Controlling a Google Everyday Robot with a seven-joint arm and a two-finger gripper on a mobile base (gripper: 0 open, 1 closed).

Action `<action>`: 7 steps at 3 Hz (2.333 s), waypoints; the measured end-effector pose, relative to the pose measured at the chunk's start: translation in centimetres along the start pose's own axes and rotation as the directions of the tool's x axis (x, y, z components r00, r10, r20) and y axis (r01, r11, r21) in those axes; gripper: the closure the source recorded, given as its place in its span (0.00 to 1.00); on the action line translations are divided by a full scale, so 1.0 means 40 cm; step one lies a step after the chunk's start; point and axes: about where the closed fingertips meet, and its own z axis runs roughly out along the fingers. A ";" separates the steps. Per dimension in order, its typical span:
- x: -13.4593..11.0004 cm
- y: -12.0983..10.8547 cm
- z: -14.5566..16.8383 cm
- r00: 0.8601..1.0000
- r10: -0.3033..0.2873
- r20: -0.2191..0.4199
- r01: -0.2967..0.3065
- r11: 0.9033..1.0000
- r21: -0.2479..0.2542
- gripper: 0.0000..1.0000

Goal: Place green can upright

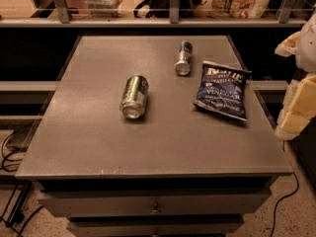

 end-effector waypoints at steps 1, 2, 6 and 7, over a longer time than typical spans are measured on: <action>-0.002 -0.001 -0.003 1.000 0.003 0.002 -0.003 1.000 0.005 0.00; -0.016 0.002 -0.004 0.998 0.061 0.020 -0.061 0.998 0.016 0.00; -0.135 -0.021 0.067 0.953 0.303 0.031 -0.302 0.953 -0.030 0.00; -0.235 -0.042 0.108 0.941 0.338 0.032 -0.336 0.940 -0.062 0.00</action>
Offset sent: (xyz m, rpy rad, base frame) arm 0.0009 0.0148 -0.0006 0.0902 -0.0052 -0.1551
